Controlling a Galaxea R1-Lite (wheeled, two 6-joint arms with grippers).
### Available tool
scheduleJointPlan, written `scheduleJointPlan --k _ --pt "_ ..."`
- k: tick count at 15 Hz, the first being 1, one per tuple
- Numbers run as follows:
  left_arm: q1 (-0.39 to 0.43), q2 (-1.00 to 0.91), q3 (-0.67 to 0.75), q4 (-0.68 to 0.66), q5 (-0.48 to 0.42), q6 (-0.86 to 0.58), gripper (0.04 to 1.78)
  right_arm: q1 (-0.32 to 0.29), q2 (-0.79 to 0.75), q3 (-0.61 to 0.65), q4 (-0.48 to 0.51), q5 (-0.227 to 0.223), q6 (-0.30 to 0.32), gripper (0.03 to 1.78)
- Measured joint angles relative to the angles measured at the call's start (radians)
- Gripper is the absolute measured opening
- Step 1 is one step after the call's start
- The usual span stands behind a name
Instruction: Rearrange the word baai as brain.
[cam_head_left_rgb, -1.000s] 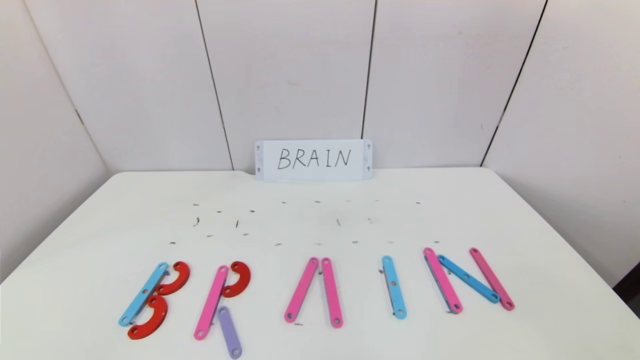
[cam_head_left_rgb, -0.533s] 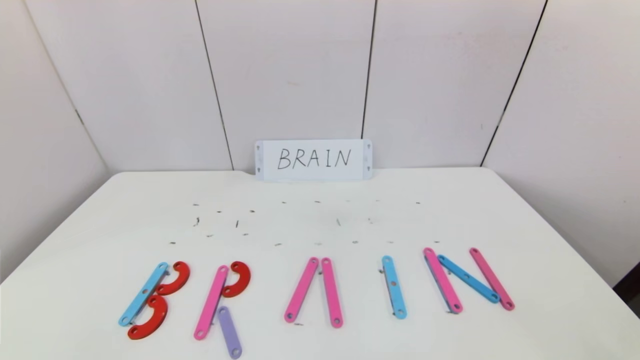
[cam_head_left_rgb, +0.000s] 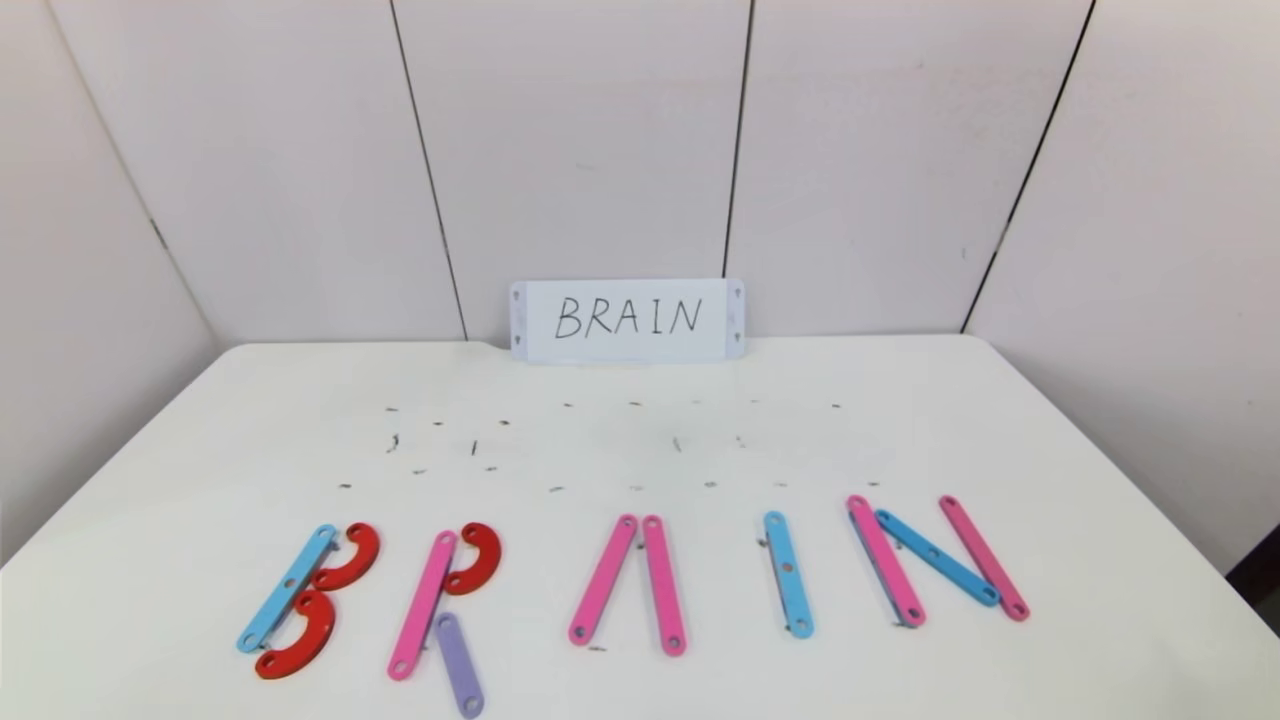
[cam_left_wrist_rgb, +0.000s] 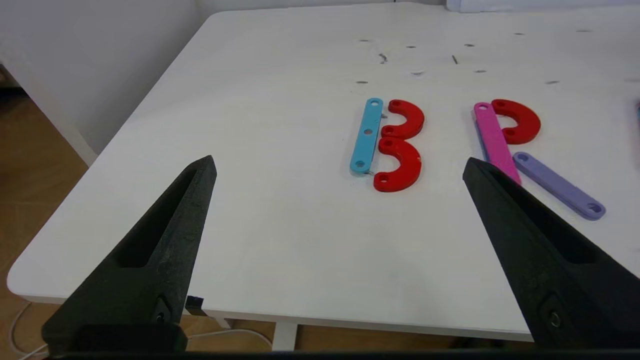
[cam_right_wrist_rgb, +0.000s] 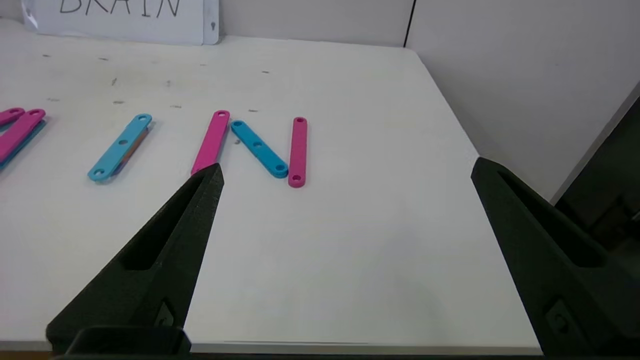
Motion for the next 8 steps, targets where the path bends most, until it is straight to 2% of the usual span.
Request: scheduleJointPlan --k 3,6,8 --pt "0.000 -0.002 0.043 -0.057 -0.019 0.007 1.73 0.000 0.000 0.002 0.001 0.001 0.006 1.74" --pt "0.000 -0.002 0.078 -0.061 -0.122 0.000 1.73 0.000 0.000 0.003 0.002 0.000 0.006 1.74" --pt "0.000 -0.002 0.088 -0.069 -0.126 -0.003 1.73 0.000 0.000 0.003 0.000 0.000 0.013 1.74"
